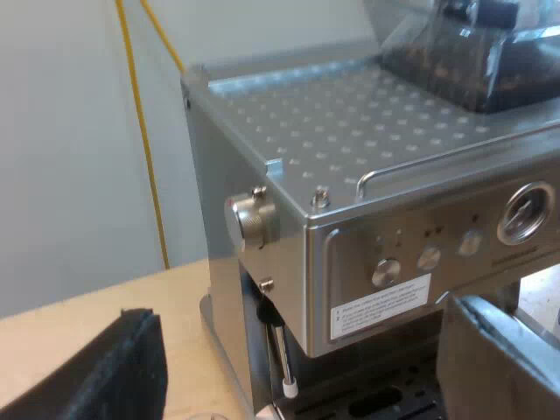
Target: Grind coffee beans and then tamp
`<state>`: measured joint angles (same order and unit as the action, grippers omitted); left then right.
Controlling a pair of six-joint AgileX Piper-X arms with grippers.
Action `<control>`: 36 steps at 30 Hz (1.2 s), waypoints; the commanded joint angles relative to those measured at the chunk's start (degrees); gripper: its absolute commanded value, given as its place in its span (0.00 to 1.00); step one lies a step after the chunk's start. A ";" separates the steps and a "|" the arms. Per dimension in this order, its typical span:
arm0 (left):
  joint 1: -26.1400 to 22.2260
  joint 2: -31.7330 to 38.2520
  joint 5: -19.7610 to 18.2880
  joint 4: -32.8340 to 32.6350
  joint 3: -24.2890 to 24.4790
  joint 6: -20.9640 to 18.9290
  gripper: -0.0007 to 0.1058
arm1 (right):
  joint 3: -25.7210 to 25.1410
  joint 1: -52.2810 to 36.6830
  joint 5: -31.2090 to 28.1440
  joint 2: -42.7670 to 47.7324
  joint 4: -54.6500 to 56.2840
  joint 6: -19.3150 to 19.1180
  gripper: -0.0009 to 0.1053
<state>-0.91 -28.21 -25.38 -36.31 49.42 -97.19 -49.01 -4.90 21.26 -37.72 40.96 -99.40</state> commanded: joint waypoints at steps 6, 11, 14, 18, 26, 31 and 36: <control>-0.02 3.57 0.30 -1.89 0.42 -0.17 0.63 | -0.89 -1.18 2.03 1.67 1.03 -2.59 0.57; -0.02 7.19 1.66 -7.64 0.42 2.80 0.63 | -0.89 -1.18 2.29 6.03 1.55 -4.24 0.57; -0.02 10.06 1.66 -9.65 -0.33 2.76 0.63 | -0.89 -1.18 2.29 9.85 1.53 -4.95 0.57; -0.02 15.05 1.56 -10.13 -2.83 2.31 0.63 | -0.89 -1.18 2.29 15.60 1.73 -4.93 0.57; -0.02 25.19 1.56 -10.13 -7.68 1.90 0.63 | -0.89 -1.18 2.29 25.40 5.07 -4.93 0.57; -0.02 30.38 1.56 -13.60 -8.59 1.84 0.63 | 0.68 -1.18 2.11 30.84 7.54 -4.93 0.57; -0.02 31.30 1.56 -18.48 -8.47 1.97 0.63 | 4.57 -1.18 2.12 36.83 7.77 -4.56 0.57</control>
<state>-0.91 0.63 -23.94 -54.18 40.91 -94.72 -44.92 -5.81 22.87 -2.33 48.97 -103.65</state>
